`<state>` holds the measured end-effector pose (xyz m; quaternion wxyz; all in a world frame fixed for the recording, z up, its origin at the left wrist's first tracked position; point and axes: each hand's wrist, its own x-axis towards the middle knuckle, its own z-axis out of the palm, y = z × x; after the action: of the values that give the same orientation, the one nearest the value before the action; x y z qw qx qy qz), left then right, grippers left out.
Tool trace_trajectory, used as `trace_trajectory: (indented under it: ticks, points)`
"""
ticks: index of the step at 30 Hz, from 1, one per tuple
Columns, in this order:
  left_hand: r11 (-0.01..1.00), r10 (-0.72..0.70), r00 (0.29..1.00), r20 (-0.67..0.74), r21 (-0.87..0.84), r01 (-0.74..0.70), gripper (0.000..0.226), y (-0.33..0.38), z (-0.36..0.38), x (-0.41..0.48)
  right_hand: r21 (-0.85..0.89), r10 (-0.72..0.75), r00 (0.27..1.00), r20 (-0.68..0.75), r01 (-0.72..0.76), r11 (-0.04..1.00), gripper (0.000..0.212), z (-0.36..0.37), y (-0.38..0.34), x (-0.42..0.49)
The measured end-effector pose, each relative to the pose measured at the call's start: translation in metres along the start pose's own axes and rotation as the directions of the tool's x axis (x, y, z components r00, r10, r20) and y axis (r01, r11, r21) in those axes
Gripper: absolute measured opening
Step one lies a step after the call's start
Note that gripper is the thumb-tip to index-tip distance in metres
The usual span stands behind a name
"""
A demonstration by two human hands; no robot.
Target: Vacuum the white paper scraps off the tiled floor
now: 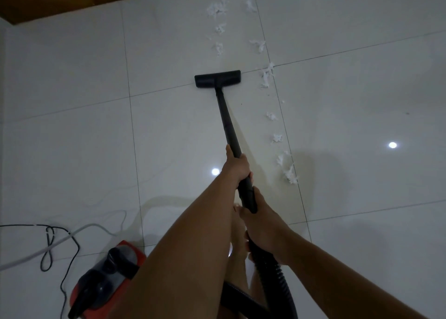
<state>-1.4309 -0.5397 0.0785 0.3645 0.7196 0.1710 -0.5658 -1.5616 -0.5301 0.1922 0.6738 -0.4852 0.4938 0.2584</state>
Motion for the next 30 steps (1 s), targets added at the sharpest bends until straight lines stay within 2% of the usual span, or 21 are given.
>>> trace_trajectory:
  ticks: [3, 8, 13, 30]
  points:
    - [0.999, 0.049, 0.999, -0.006, 0.022, -0.049, 0.067, 0.028, -0.01, 0.019, -0.024, -0.022, 0.999, -0.033, 0.021, 0.999, 0.053, -0.001, -0.026, 0.025]
    - [0.995, 0.078, 0.997, -0.015, 0.069, -0.077, 0.066, 0.073, -0.027, 0.053, -0.053, -0.078, 0.994, -0.073, 0.074, 0.996, 0.055, 0.003, -0.064, 0.067]
    - [0.996, 0.066, 0.998, -0.016, 0.064, -0.065, 0.066, 0.107, -0.044, 0.071, 0.008, -0.063, 0.996, -0.071, 0.063, 0.998, 0.054, 0.009, -0.095, 0.089]
    - [0.999, -0.05, 0.998, 0.05, 0.013, 0.049, 0.066, 0.128, -0.046, 0.012, -0.029, 0.021, 0.997, -0.075, -0.023, 0.999, 0.058, 0.008, -0.136, 0.028]
